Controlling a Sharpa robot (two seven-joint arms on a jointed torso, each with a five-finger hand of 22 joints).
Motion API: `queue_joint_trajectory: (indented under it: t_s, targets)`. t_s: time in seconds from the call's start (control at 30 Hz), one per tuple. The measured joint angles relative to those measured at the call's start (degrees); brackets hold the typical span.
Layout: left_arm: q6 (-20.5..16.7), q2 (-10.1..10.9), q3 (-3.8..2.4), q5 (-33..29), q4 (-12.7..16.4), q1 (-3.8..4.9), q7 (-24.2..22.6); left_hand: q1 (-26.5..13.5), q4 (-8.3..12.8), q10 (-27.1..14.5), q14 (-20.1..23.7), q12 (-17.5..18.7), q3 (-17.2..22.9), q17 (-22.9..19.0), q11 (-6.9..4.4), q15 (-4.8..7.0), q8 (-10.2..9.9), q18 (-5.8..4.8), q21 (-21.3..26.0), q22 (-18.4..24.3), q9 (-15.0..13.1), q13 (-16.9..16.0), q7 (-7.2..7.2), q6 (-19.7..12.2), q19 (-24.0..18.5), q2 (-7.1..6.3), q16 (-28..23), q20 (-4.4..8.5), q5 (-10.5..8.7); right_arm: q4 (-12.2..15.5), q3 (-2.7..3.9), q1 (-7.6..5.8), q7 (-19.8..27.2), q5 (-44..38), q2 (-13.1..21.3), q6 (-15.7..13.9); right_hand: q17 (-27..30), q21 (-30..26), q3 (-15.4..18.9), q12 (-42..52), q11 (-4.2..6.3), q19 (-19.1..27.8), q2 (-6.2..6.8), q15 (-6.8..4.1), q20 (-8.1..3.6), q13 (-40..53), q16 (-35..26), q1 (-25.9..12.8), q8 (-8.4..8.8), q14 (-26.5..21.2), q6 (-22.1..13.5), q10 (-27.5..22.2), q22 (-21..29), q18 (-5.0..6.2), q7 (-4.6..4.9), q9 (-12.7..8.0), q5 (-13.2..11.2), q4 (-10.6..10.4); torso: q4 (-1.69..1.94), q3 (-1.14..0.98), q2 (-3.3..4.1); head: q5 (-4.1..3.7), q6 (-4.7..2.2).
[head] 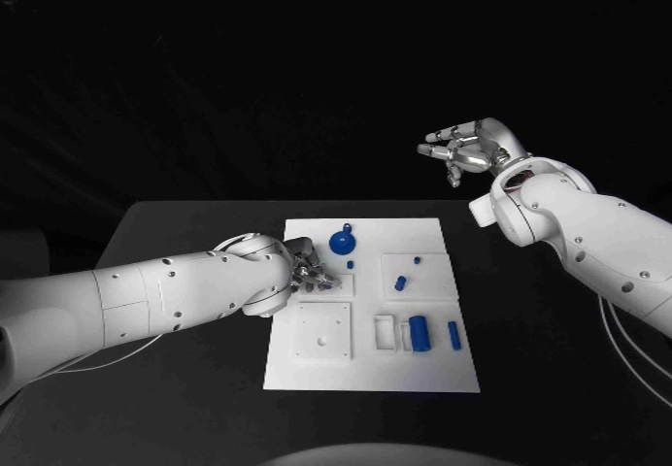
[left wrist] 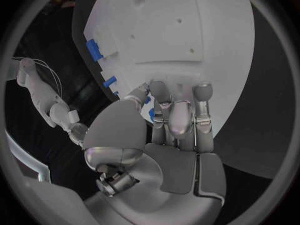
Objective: Assemble the parts on the task board
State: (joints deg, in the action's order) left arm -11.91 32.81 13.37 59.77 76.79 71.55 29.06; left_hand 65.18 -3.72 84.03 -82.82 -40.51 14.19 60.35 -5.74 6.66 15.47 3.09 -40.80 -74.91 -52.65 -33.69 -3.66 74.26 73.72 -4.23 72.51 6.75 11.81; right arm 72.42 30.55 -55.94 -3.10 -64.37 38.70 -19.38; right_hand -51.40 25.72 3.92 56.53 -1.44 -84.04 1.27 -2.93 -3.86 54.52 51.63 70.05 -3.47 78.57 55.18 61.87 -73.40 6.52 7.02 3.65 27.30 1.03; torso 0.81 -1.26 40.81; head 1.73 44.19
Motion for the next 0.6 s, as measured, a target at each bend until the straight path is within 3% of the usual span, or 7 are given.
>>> queue_joint_trajectory:
  t_s: [0.1,0.27,0.33,0.5,0.53,0.6]
  targets:
    - [0.0,0.2,-0.01,0.0,0.0,0.00,0.0,0.3,-1.8,0.0,0.0,0.0,0.3,0.0,0.00,0.00,-0.2,-0.01,0.0,0.0,0.1,0.0,-0.13,0.5,0.0,-0.99,0.0,0.00,-2.33,0.0,0.00,0.02,0.0,0.0,0.0,0.0,0.0,0.0,0.0,0.0,0.00,0.0,0.00,0.00,0.00,-0.1,0.0,0.0,0.00,0.0,0.0,0.0,0.2,0.00,0.00,0.0,0.0,0.0,-0.01,0.03,0.00,-0.05,-0.03]
    - [0.0,0.4,0.11,0.1,0.0,-0.13,0.0,-0.1,-8.1,0.0,0.0,0.0,0.6,0.0,0.00,0.00,0.0,0.00,0.0,0.0,0.0,0.2,0.10,1.3,0.0,-5.02,0.0,0.00,-8.34,0.0,0.00,0.10,0.0,0.0,0.0,0.0,0.0,0.0,-0.2,0.0,0.00,0.0,0.00,0.00,0.00,-0.1,0.0,0.0,0.00,0.0,0.0,0.0,0.2,0.00,0.00,0.0,0.0,0.2,0.00,0.07,0.00,-0.09,-0.07]
    - [0.0,0.4,0.11,0.2,0.0,-0.14,0.1,-0.3,-9.7,0.0,0.0,0.0,0.2,0.0,0.00,0.00,0.0,-0.01,0.0,0.0,0.0,0.2,0.00,1.5,0.0,-6.10,0.0,0.00,-8.82,0.0,0.00,0.12,0.0,0.0,0.0,0.0,0.0,0.0,-0.2,0.0,0.00,0.0,0.00,0.00,0.00,-0.1,0.0,0.0,0.00,0.0,0.0,0.0,0.2,0.00,0.00,0.0,0.0,0.2,0.01,0.07,0.00,-0.12,-0.08]
    - [0.1,0.8,-0.01,0.4,0.2,-0.18,0.1,-0.7,-12.4,0.0,0.2,-0.1,-2.2,0.1,0.00,0.20,0.0,0.00,0.0,0.0,-0.1,0.3,-0.03,1.6,0.1,-7.06,0.0,0.13,-8.89,-0.1,0.00,0.17,0.0,0.0,-0.1,0.0,0.1,0.0,-0.2,0.0,0.00,0.0,0.00,0.00,0.00,-0.2,0.0,0.0,0.00,0.0,0.0,0.0,0.3,0.00,0.00,0.0,-0.2,0.2,0.02,0.07,0.01,-0.09,-0.13]
    - [0.1,0.9,-0.06,0.4,0.2,-0.19,0.1,-0.1,-12.4,0.0,0.2,-0.4,-6.4,0.1,0.00,0.20,0.0,0.00,0.0,0.0,-0.3,0.3,-0.03,1.6,0.2,-6.15,0.0,0.21,-8.88,-0.1,0.00,0.17,0.0,0.0,-0.1,0.0,0.1,0.0,-0.4,0.0,0.00,0.0,0.00,0.00,0.00,-0.2,0.0,0.0,0.00,0.0,0.0,0.0,0.3,0.00,0.00,0.0,-0.5,0.4,0.02,0.07,0.00,-0.08,-0.16]
    - [0.1,1.1,-0.25,0.5,0.3,-0.19,0.1,-0.2,-12.8,0.0,0.2,-0.4,-7.7,0.2,0.00,0.20,0.0,0.00,0.0,0.0,-0.3,0.3,-0.03,1.6,0.2,-6.26,0.2,0.21,-8.88,-0.2,0.00,0.20,0.0,0.0,-0.1,-0.1,0.1,-0.2,-0.4,0.0,0.00,0.0,0.00,0.00,0.00,-0.3,0.0,0.0,0.00,0.0,0.0,0.0,0.3,0.00,0.00,0.0,-0.5,0.4,0.03,0.06,0.00,-0.05,-0.24]
